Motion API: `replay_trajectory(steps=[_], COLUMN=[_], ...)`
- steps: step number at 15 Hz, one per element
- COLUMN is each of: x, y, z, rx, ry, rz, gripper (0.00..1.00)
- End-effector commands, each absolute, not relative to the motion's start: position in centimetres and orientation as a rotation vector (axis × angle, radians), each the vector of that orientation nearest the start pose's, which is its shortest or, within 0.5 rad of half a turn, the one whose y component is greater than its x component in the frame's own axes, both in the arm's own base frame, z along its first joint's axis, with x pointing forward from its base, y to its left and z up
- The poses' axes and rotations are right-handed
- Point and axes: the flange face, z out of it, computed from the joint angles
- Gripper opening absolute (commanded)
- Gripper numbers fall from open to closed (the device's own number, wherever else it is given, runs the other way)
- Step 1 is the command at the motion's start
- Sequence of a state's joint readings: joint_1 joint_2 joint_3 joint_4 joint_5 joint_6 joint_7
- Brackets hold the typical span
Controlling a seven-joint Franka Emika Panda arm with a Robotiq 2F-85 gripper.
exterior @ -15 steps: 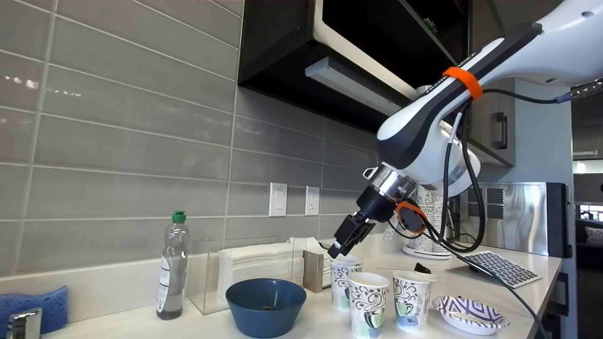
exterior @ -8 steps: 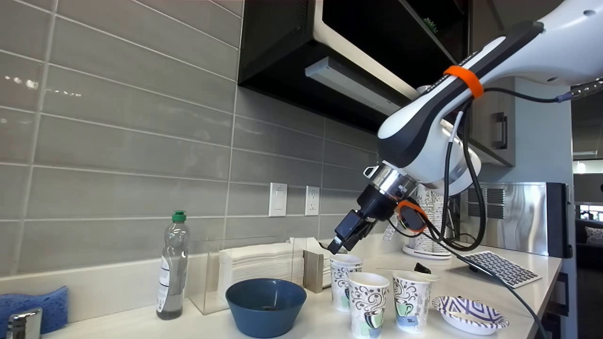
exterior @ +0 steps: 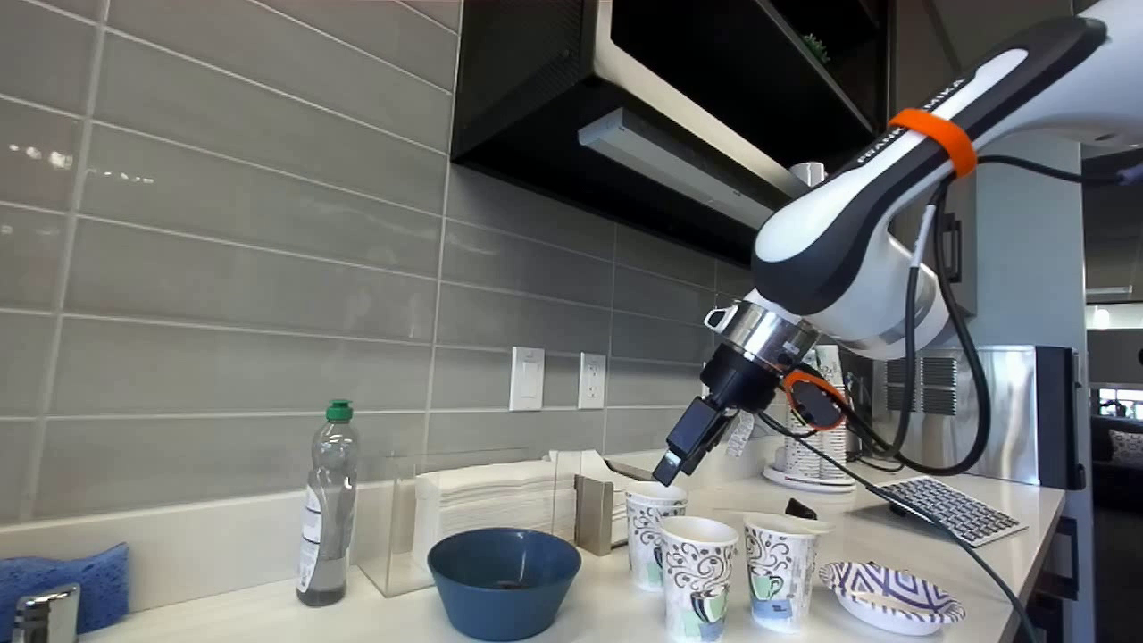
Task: Put the utensils placed on top of the coffee cups into the cups
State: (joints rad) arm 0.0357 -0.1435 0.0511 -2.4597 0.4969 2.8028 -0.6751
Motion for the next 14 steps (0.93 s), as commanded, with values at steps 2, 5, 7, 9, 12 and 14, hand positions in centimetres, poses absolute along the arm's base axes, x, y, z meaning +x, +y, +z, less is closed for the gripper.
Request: replay_trajectory(steps=[2,5,7,9,12,14], x=[46.8,45.7,45.0,46.0,45.3,45.2], y=[1.1,0.7,0.2,0.4,-0.2,-0.3], z=[42.0,43.5,44.3,43.8,44.4,44.3], rx=[-2.959,-2.999,-3.005,-2.992,-2.994,-2.995], ry=[-0.499,-0.518,-0.518,-0.526,-0.521,-0.521], rz=[-0.687,-0.626,-0.571,-0.578,-0.555,-0.552], gripper=[1.00,1.00,1.00,1.00,1.00,1.00])
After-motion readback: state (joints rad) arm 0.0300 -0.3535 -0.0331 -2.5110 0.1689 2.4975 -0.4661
